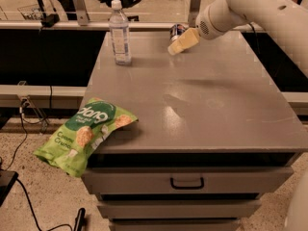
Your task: Pick pepsi can
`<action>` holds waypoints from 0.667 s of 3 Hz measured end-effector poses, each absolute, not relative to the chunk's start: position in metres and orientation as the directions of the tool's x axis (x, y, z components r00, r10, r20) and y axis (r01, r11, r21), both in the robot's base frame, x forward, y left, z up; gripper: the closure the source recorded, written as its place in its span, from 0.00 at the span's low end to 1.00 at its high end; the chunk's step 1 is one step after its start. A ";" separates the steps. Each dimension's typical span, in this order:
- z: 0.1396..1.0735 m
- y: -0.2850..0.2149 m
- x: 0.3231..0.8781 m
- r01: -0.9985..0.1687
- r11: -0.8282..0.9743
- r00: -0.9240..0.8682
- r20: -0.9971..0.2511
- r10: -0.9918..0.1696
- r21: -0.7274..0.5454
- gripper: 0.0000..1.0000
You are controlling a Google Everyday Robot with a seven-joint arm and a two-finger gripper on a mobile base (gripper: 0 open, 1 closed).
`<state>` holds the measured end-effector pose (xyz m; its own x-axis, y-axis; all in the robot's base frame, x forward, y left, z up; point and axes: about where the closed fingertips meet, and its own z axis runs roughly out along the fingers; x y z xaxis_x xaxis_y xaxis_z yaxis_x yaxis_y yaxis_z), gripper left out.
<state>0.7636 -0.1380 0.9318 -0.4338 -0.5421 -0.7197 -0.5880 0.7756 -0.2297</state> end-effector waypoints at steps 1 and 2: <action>0.931 -0.137 0.767 -0.594 0.771 -0.432 -0.718 -0.546 -0.230 0.00; 0.939 -0.137 0.780 -0.609 0.759 -0.383 -0.753 -0.535 -0.230 0.00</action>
Offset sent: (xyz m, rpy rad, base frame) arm 0.0387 -0.0039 0.0276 0.0851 -0.1203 0.0873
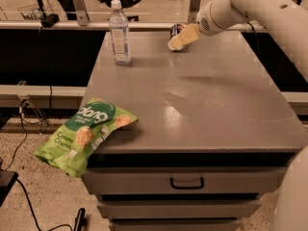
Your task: Pick pepsi can
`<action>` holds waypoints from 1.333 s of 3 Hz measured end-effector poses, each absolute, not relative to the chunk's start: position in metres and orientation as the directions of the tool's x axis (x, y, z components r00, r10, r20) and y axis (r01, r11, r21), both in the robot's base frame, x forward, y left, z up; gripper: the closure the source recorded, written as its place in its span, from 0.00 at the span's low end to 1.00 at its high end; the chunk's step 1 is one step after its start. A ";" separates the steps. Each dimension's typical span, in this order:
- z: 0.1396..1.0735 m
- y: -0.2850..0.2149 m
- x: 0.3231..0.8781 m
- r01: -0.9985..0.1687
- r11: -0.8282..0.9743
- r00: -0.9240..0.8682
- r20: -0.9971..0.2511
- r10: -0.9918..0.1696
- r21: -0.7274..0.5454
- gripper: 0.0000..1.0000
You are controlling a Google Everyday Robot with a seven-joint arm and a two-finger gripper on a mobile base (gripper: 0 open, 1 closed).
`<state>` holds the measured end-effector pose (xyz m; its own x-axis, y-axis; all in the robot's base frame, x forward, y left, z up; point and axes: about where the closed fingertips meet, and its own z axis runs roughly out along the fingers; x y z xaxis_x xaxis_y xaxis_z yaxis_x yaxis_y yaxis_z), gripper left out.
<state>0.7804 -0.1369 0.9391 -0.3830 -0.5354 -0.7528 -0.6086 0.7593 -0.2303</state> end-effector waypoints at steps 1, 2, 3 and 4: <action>0.945 -0.132 0.798 -0.634 0.740 -0.321 -0.794 -0.517 -0.225 0.00; 0.937 -0.135 0.812 -0.633 0.740 -0.302 -0.807 -0.507 -0.227 0.00; 0.925 -0.145 0.824 -0.611 0.748 -0.291 -0.806 -0.516 -0.259 0.00; 0.912 -0.151 0.832 -0.595 0.759 -0.279 -0.817 -0.504 -0.265 0.00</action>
Offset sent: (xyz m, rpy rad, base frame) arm 0.0493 -0.0091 -0.0070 0.0767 -0.1031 0.0526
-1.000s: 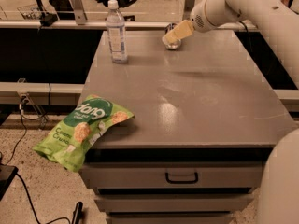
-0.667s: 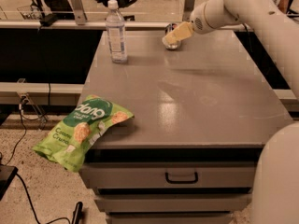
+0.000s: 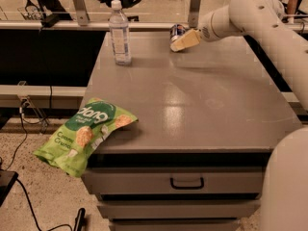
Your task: Pick pepsi can
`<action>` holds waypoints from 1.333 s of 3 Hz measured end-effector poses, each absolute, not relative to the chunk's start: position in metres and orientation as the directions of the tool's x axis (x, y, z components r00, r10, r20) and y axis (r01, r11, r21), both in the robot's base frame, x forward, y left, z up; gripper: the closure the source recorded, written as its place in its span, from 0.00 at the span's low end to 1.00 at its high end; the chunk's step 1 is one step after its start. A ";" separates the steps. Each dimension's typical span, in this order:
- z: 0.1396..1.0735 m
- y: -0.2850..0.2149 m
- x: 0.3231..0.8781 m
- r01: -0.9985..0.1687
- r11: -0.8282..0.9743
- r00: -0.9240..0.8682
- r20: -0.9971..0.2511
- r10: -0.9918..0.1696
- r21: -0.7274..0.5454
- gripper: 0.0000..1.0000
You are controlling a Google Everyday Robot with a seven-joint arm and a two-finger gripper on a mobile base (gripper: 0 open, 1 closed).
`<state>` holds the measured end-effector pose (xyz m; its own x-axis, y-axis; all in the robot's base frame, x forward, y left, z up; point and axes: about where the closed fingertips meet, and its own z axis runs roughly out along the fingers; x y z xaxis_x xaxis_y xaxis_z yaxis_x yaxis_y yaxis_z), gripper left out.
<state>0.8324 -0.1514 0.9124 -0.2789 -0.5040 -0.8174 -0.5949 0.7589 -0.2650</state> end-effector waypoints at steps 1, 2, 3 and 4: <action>0.899 -0.149 0.839 -0.601 0.759 -0.273 -0.828 -0.490 -0.251 0.00; 0.893 -0.144 0.847 -0.606 0.758 -0.259 -0.842 -0.473 -0.240 0.00; 0.887 -0.136 0.858 -0.612 0.756 -0.253 -0.849 -0.464 -0.231 0.00; 0.875 -0.124 0.873 -0.615 0.759 -0.250 -0.860 -0.445 -0.214 0.00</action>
Offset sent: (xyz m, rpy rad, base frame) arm 0.0250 0.0079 -0.0199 0.0735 -0.0347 0.0250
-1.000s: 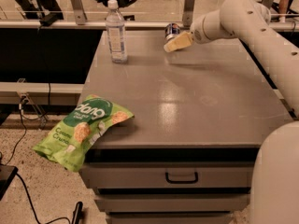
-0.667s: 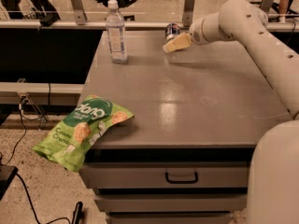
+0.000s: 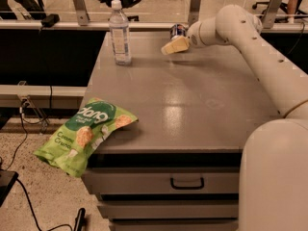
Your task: Pick pepsi can
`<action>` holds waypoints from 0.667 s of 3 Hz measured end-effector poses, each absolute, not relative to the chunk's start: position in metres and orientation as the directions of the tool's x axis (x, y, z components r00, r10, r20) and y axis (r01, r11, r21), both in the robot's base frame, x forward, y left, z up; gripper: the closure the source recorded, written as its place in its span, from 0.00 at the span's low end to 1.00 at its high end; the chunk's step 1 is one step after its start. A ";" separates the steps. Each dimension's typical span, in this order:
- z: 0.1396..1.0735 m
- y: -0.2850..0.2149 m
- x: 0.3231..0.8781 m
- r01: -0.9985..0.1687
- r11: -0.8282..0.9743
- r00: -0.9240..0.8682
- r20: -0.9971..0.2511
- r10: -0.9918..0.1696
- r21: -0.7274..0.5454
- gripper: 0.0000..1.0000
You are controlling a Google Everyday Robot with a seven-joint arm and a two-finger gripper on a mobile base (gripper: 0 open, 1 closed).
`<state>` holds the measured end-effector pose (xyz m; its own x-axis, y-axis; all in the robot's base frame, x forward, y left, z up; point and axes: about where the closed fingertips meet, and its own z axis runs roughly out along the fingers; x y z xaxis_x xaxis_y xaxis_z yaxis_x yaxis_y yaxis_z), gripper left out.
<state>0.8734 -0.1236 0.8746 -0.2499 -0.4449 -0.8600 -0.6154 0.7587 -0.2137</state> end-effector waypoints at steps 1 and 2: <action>0.872 -0.121 0.876 -0.615 0.761 -0.253 -0.862 -0.439 -0.208 0.00; 0.865 -0.116 0.879 -0.607 0.771 -0.270 -0.862 -0.430 -0.194 0.00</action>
Offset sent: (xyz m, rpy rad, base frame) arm 0.0079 0.0072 -0.0132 0.0228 0.0269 -0.0455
